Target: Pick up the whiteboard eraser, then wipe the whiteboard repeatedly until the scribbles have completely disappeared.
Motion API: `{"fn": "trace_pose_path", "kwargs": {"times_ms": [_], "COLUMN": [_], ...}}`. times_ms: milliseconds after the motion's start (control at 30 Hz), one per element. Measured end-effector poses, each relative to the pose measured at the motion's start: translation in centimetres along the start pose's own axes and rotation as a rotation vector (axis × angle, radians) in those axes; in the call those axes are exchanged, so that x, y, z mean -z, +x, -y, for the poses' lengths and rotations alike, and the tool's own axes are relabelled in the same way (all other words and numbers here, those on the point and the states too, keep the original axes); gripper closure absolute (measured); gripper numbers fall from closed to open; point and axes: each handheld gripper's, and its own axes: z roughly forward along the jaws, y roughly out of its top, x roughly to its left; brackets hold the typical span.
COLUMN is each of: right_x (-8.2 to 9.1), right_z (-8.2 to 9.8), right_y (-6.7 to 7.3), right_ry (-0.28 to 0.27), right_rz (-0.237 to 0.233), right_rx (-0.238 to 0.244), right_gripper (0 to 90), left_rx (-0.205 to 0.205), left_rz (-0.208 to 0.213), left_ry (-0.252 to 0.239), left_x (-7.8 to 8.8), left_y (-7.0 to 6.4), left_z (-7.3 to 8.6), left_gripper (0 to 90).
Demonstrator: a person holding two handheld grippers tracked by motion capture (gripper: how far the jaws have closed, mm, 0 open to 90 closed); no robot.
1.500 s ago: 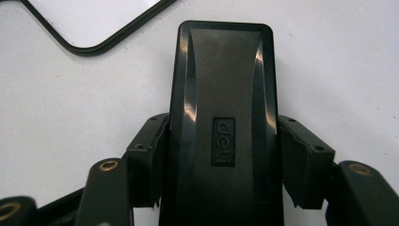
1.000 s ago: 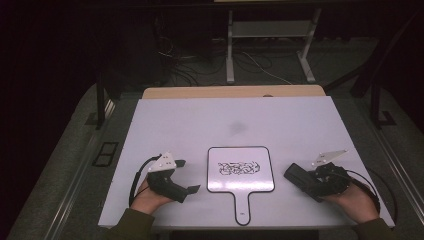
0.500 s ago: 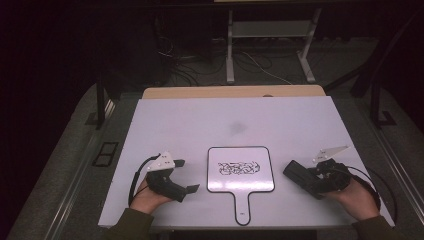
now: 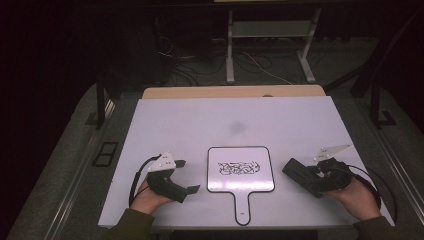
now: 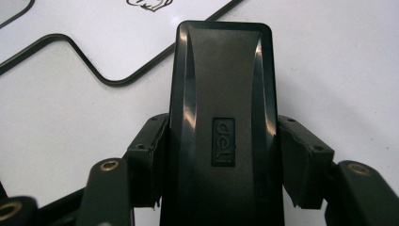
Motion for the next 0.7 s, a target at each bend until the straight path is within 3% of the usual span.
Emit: {"fn": "trace_pose_path", "kwargs": {"times_ms": [700], "right_x": [-0.5], "right_z": [-2.1], "right_y": [0.4], "right_ry": [-0.030], "right_rz": [-0.048], "right_rx": [0.021], "right_gripper": [38.6], "left_rx": [0.023], "left_rz": [-0.007], "left_ry": [0.003], "left_x": [-0.1], "left_y": [0.2], "left_z": [0.4], "left_gripper": [0.0]}}
